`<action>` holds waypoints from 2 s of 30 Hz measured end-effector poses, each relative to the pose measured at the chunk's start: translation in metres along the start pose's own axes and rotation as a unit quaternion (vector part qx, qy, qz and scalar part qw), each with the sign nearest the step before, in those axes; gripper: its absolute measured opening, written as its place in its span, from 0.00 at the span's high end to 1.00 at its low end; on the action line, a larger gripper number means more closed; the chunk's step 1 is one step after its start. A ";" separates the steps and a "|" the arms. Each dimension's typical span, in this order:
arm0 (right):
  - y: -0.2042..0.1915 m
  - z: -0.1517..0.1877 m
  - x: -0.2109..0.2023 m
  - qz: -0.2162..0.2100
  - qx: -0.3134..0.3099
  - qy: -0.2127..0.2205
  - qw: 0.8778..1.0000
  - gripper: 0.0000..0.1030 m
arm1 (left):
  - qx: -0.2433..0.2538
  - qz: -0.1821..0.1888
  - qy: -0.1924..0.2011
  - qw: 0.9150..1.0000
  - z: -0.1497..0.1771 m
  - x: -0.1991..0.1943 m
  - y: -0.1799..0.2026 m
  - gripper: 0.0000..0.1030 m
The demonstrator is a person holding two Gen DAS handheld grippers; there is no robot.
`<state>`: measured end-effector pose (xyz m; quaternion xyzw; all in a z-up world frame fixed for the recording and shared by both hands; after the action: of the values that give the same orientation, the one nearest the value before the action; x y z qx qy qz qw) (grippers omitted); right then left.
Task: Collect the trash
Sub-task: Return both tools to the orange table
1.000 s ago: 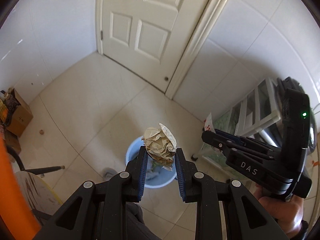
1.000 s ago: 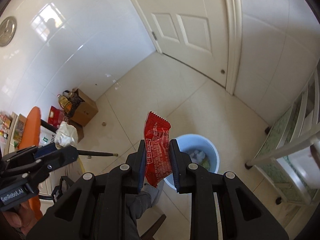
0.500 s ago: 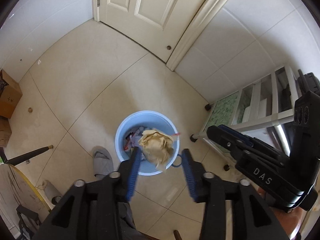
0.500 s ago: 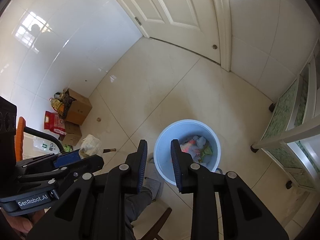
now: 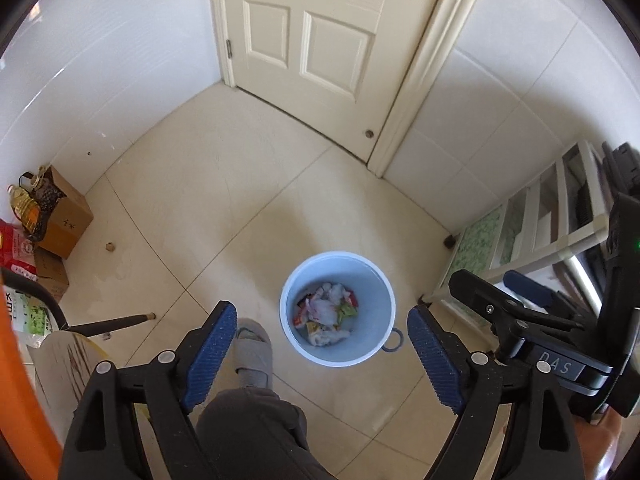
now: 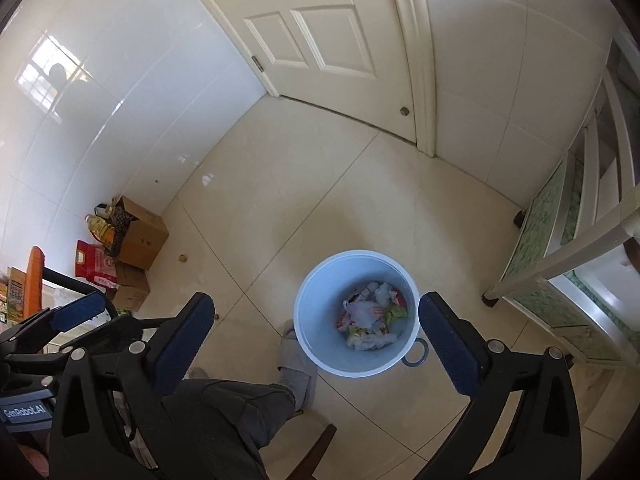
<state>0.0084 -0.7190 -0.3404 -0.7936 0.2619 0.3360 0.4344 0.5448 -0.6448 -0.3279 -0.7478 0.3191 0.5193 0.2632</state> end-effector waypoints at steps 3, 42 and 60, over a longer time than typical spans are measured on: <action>-0.016 0.000 -0.016 -0.006 -0.006 0.016 1.000 0.00 | -0.022 0.001 0.024 0.999 0.018 -0.035 -0.013 0.17; -0.406 0.092 -0.102 -0.188 -0.306 0.070 0.931 0.00 | -0.309 -0.137 0.286 0.897 0.380 -0.374 -0.263 0.04; -0.505 0.146 -0.055 -0.209 -0.377 0.019 0.902 0.00 | -0.395 -0.199 0.258 0.859 0.452 -0.372 -0.305 0.03</action>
<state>0.2861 -0.3410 -0.0974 -0.9408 -0.0479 0.2960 0.1577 0.4025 -0.0404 -0.1031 -0.9438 -0.0116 0.3268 -0.0482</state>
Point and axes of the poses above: each gripper's, at about its wrist camera, not at the fingertips, and x roughly the way its jaws point, y to its right, z to its underside, the point moved 2 cm from there along x, roughly the way its jaws point, and after that the axes turned 11 degrees about -z, right-handed, at the moved point
